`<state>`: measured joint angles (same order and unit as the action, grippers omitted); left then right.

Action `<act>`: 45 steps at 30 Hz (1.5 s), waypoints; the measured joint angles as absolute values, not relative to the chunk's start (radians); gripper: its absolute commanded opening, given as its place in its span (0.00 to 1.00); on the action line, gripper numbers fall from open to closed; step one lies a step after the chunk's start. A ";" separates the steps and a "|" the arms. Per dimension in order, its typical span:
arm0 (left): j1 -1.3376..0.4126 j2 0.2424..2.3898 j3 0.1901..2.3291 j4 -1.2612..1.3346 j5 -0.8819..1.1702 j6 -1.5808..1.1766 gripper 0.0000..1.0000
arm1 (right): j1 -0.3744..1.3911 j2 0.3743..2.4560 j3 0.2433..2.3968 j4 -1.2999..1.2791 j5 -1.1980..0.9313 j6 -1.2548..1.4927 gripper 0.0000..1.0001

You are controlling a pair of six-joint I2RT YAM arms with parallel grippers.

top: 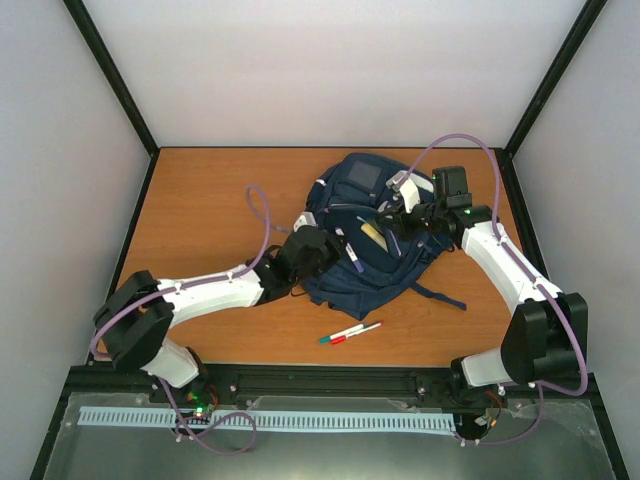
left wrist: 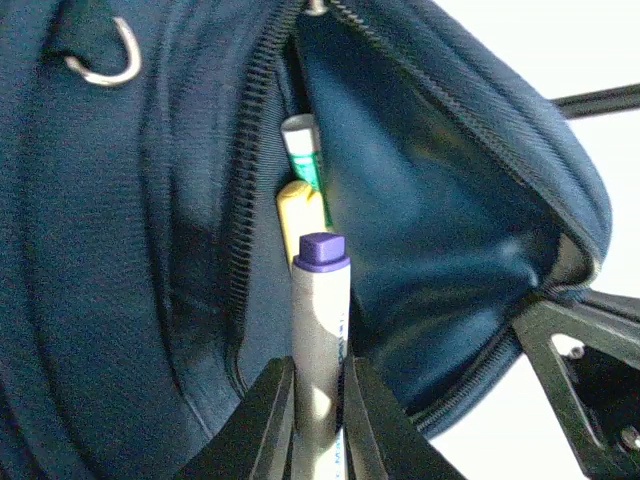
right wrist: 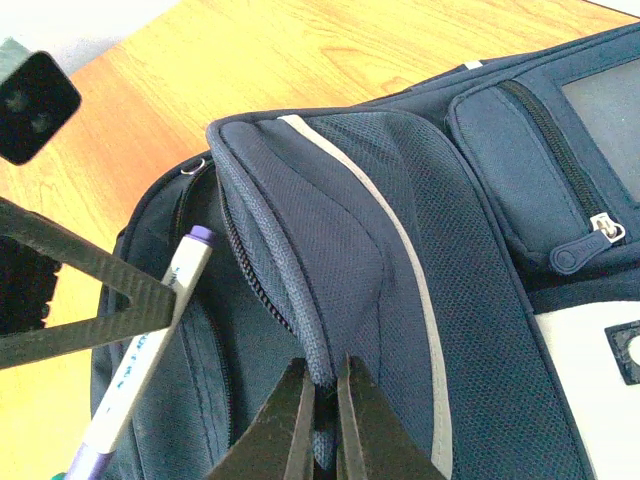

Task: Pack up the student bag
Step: Place the stationery in the student bag.

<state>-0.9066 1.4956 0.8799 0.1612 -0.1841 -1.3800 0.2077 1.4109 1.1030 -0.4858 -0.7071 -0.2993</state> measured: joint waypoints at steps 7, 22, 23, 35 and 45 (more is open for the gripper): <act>-0.907 1.523 0.880 0.194 -0.280 -1.538 0.19 | 0.207 1.411 1.103 -0.487 -0.712 -0.299 0.03; -0.907 1.628 1.025 0.108 -0.405 -1.662 0.23 | 0.207 1.411 1.103 -0.490 -0.715 -0.299 0.03; -0.907 1.629 1.025 0.104 -0.406 -1.663 0.25 | 0.207 1.411 1.103 -0.490 -0.715 -0.299 0.03; -0.907 1.583 1.018 0.099 -0.398 -1.598 0.45 | 0.207 1.420 1.103 -0.490 -0.720 -0.299 0.03; -0.907 1.465 1.010 0.037 -0.334 -1.425 0.46 | 0.207 1.422 1.103 -0.490 -0.722 -0.299 0.03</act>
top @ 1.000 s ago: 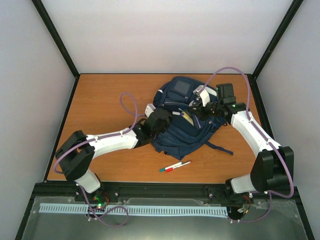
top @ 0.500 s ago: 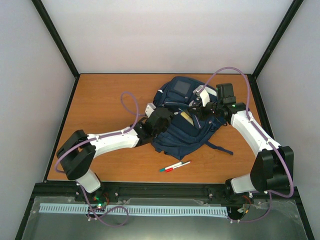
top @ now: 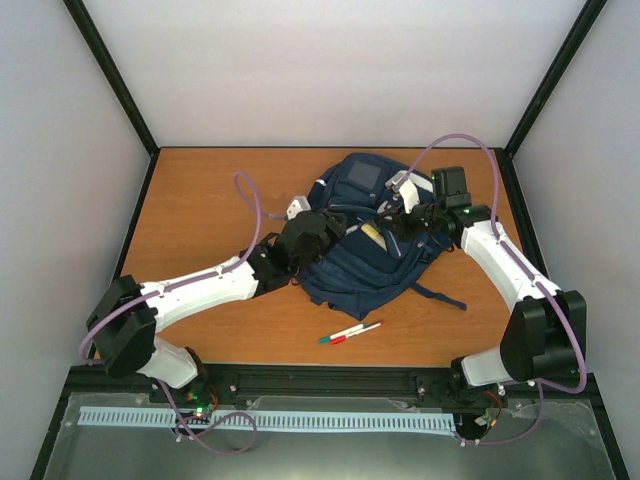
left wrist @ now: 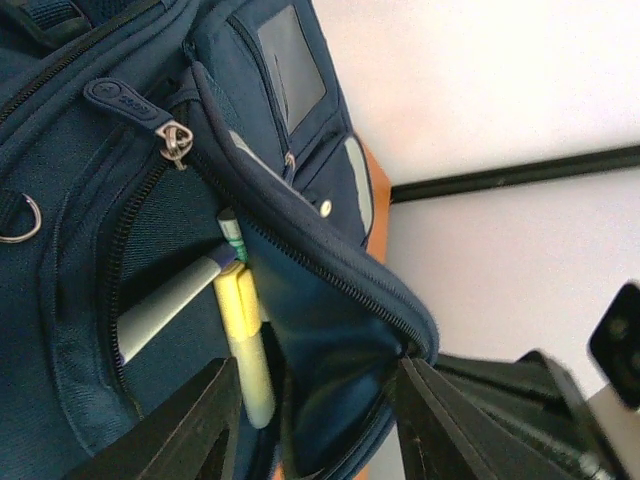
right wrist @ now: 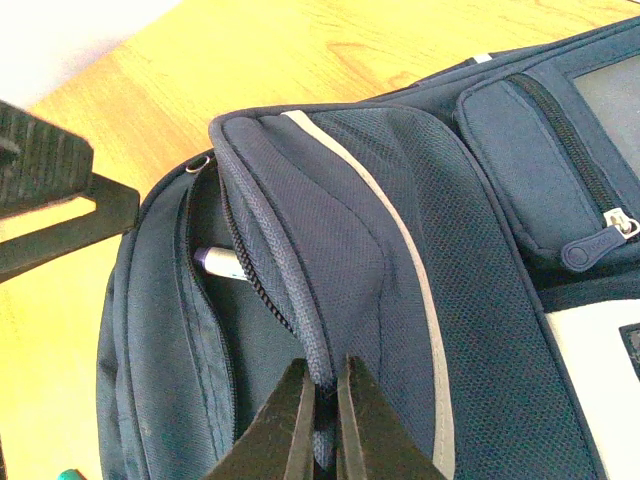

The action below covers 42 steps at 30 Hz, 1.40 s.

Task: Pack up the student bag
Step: Place the stationery in the student bag, then pick up the stationery from the center of the board.

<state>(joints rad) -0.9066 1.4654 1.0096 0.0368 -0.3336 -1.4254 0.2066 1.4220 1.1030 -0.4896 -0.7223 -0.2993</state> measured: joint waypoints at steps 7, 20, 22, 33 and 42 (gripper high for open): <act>-0.906 1.459 1.009 -0.064 -0.212 -1.136 0.56 | 0.206 1.422 1.103 -0.490 -0.723 -0.299 0.03; -0.920 1.261 0.812 -0.328 -0.051 -0.669 0.49 | 0.206 1.423 1.103 -0.491 -0.727 -0.299 0.03; -0.924 1.232 0.793 -0.353 -0.033 -0.622 0.50 | 0.206 1.425 1.103 -0.490 -0.727 -0.299 0.03; -1.059 1.290 0.830 -0.471 0.001 -0.414 0.49 | 0.206 1.441 1.103 -0.490 -0.738 -0.299 0.03; -1.197 1.537 0.965 -0.542 -0.091 -0.337 0.45 | 0.206 1.441 1.103 -0.490 -0.738 -0.299 0.03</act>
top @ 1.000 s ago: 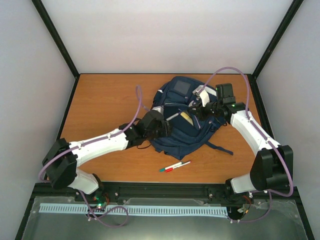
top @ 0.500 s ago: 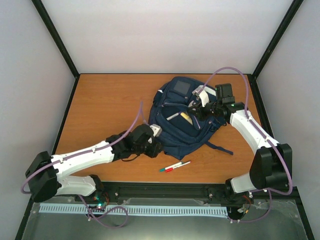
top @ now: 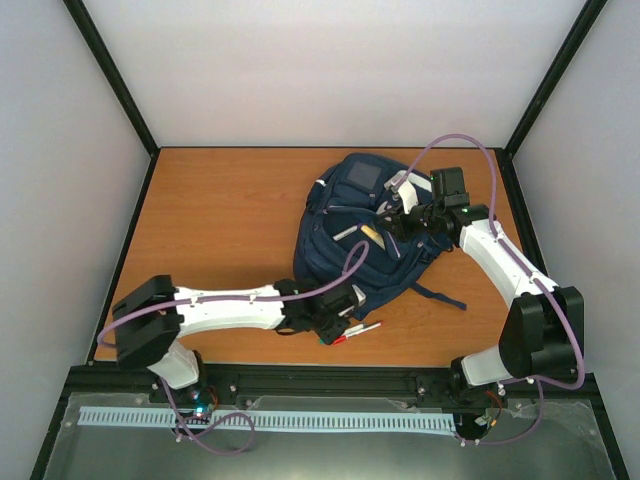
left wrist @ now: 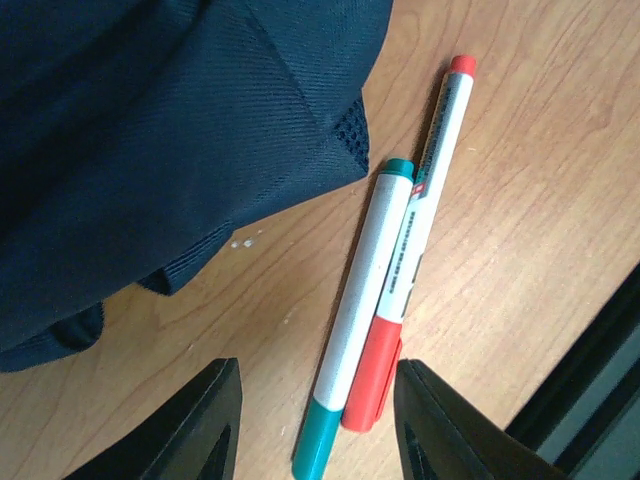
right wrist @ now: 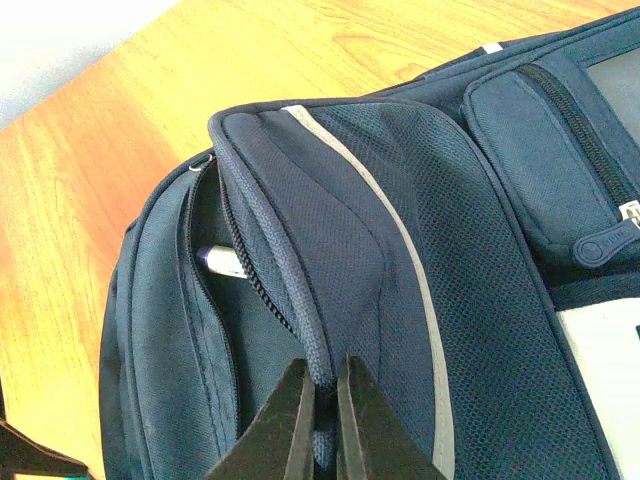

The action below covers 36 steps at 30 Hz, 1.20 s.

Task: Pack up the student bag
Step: Pick up the stationery from the center of the board.

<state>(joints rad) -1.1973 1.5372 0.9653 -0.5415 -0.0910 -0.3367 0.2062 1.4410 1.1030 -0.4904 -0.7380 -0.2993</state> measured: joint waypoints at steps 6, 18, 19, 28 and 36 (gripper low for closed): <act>-1.225 1.633 1.003 -0.551 -0.105 -0.307 0.47 | 0.206 1.441 1.103 -0.490 -0.738 -0.299 0.03; -1.241 1.732 1.056 -0.558 -0.138 -0.271 0.42 | 0.206 1.442 1.103 -0.490 -0.738 -0.303 0.03; -1.241 1.740 1.060 -0.559 -0.142 -0.265 0.42 | 0.206 1.442 1.103 -0.490 -0.738 -0.303 0.03; -1.242 1.797 1.099 -0.576 -0.175 -0.242 0.41 | 0.206 1.443 1.103 -0.491 -0.738 -0.307 0.03; -1.242 1.816 1.100 -0.595 -0.207 -0.236 0.34 | 0.206 1.443 1.103 -0.491 -0.738 -0.307 0.03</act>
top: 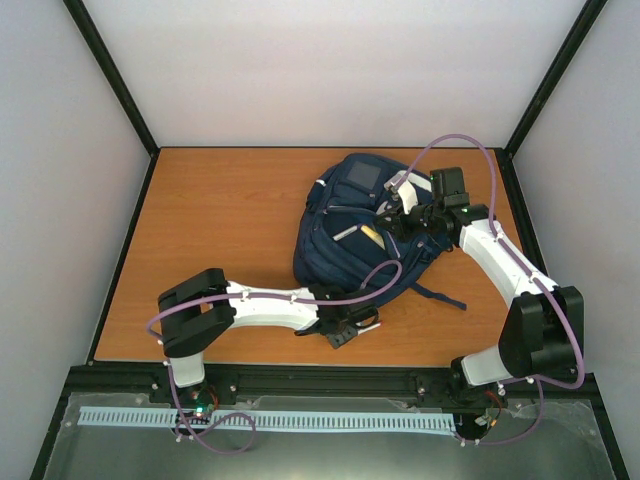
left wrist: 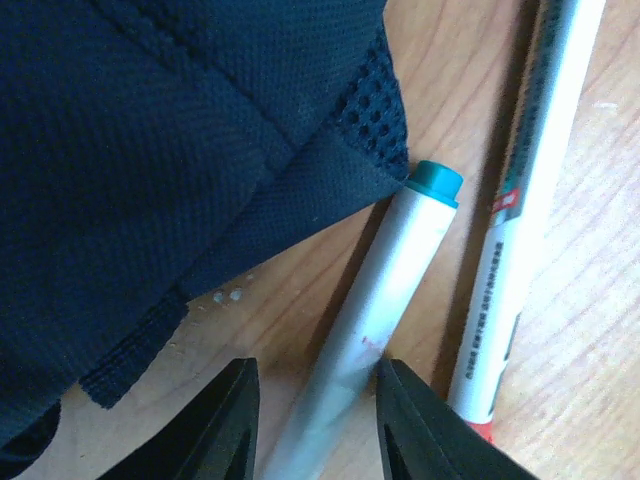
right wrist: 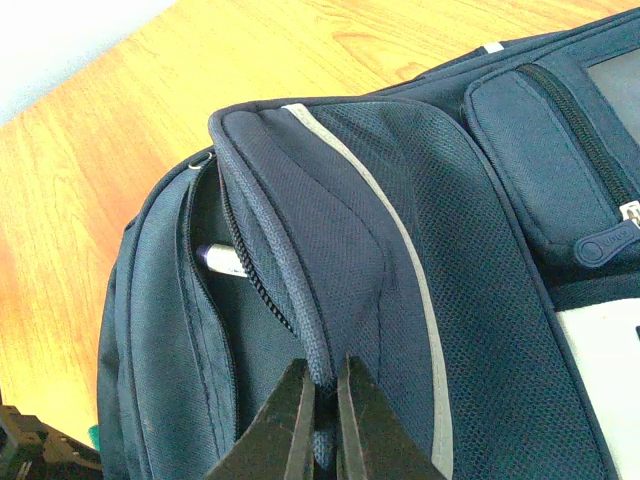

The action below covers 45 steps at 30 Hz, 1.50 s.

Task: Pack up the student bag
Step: Pick up the stationery from the center of the board.

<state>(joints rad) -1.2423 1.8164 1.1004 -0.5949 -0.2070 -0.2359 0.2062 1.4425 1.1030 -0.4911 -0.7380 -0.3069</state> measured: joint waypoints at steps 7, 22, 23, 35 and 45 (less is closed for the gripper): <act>-1.242 1.816 1.101 -0.622 -0.229 -0.223 0.22 | 0.206 1.443 1.103 -0.493 -0.738 -0.307 0.03; -1.248 1.700 0.982 -0.714 -0.225 -0.310 0.16 | 0.206 1.443 1.103 -0.495 -0.741 -0.308 0.03; -1.248 1.694 0.975 -0.723 -0.224 -0.322 0.21 | 0.206 1.443 1.103 -0.496 -0.742 -0.308 0.03; -1.248 1.738 1.029 -0.839 -0.212 -0.381 0.24 | 0.206 1.447 1.104 -0.498 -0.746 -0.308 0.03; -1.248 1.787 1.083 -0.891 -0.183 -0.366 0.14 | 0.206 1.447 1.104 -0.500 -0.746 -0.308 0.03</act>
